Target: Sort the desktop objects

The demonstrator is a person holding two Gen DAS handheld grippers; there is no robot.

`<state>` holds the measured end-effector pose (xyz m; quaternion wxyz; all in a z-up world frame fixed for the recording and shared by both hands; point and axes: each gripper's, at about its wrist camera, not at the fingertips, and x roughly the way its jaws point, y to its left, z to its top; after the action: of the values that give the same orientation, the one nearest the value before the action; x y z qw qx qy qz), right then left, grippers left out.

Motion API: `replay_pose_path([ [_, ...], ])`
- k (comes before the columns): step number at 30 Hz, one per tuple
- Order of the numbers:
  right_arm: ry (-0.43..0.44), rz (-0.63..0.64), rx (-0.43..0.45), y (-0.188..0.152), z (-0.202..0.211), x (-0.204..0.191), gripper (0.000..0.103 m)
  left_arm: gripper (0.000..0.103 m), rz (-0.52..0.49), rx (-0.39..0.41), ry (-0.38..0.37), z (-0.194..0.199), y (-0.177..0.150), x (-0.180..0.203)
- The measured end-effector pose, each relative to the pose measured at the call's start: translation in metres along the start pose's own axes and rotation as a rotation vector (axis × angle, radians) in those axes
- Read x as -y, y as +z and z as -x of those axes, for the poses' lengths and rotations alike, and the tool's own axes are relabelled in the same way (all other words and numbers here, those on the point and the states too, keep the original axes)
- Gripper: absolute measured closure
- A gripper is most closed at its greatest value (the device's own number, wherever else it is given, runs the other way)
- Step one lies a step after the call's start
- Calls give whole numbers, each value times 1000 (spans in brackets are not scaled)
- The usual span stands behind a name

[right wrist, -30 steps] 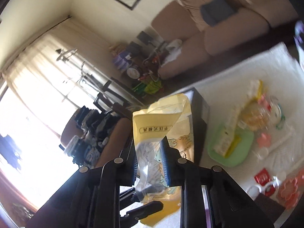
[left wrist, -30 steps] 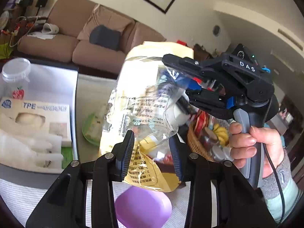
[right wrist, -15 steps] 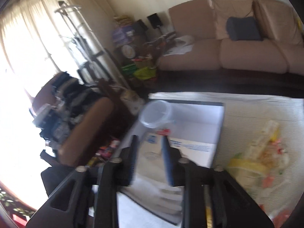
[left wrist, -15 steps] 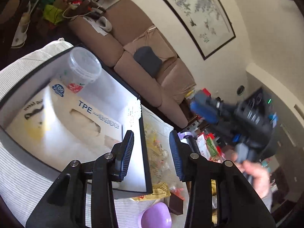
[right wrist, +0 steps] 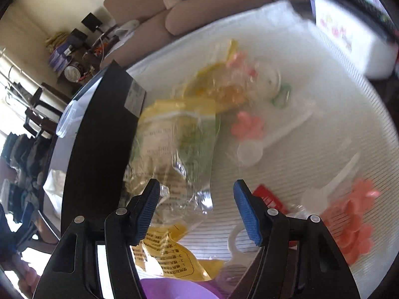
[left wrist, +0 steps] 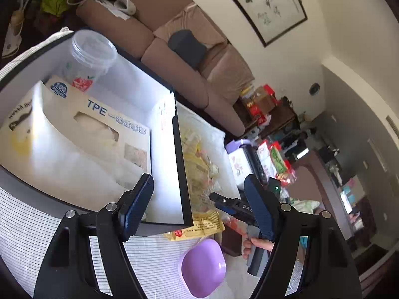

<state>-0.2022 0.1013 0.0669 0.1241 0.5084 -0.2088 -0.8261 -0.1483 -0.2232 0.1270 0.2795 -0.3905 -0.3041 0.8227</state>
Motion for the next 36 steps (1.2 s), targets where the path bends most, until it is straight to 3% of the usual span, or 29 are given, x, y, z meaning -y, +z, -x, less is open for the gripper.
replay_pose_path([
  [3,95,-20,-28,-3,-10,0,42,30,-7,-10,9,-9,-4,4],
  [4,98,5,-29,-3,-11,-6,48,30,-9,-21,9,-12,-5,4],
  [5,97,45,-30,-3,-11,-14,66,30,-10,-28,10,-16,-6,6],
  [6,97,78,-37,-3,-12,-20,70,30,-14,-38,9,-21,-7,7],
  [12,182,50,-132,0,-40,-18,68,30,-61,-108,20,-41,-20,20],
  [17,268,39,-109,-2,-39,-18,79,30,-109,-144,59,-50,-27,26],
  [22,382,13,-80,-1,-10,-18,84,15,-265,-167,134,-57,-40,51],
  [26,459,-22,-67,2,19,-18,87,8,-386,-196,135,-61,-59,75],
  [31,467,42,-55,1,58,-31,87,6,-289,-222,60,-63,-66,75],
  [36,501,50,-34,-5,86,-35,87,6,-310,-166,96,-52,-65,80],
])
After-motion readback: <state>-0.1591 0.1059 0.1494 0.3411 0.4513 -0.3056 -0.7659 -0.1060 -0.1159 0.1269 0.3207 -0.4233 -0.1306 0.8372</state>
